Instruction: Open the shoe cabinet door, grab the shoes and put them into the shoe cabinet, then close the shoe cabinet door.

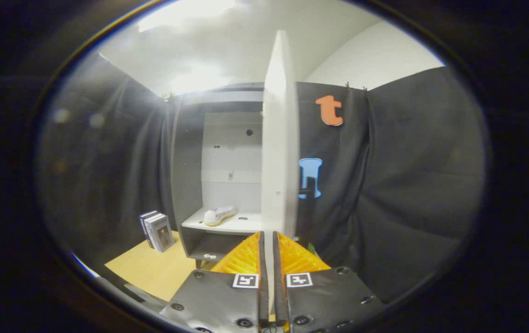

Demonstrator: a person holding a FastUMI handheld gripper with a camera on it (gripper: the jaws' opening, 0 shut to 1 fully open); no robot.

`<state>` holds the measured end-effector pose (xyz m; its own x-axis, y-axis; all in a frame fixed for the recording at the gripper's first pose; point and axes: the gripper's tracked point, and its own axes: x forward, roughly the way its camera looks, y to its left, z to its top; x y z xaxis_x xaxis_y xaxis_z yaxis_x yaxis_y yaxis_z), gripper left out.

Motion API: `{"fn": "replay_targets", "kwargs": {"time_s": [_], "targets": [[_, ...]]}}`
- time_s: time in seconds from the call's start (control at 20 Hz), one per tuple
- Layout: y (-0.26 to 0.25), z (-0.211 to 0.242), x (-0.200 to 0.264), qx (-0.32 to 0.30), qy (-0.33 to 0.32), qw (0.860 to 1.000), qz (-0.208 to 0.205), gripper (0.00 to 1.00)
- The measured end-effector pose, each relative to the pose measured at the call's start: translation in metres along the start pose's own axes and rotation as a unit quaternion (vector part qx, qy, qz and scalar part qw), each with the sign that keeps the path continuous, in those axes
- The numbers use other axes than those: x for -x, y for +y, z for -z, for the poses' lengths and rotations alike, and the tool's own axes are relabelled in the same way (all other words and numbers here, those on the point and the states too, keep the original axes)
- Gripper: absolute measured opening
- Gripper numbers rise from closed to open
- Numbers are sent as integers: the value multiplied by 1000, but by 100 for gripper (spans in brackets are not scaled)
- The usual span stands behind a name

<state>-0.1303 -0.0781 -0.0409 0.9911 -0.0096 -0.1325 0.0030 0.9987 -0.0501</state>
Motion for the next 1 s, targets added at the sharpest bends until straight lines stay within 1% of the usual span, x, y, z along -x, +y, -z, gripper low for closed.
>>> {"fn": "replay_targets", "kwargs": {"time_s": [0.2,0.25,0.4,0.55,0.6,0.7,0.8,0.9,1.0], "targets": [[84,45,-22,-9,46,998,-38,8],[99,56,-29,-14,56,998,-39,8],[140,85,-45,-36,64,997,-38,17],[171,122,-57,-37,77,996,-36,18],[180,137,-62,-45,85,995,-37,21],[188,169,-69,-60,106,992,-27,27],[190,206,-76,-73,126,989,-8,33],[193,248,-80,-80,147,986,10,31],[195,297,-81,-81,183,979,26,27]]}}
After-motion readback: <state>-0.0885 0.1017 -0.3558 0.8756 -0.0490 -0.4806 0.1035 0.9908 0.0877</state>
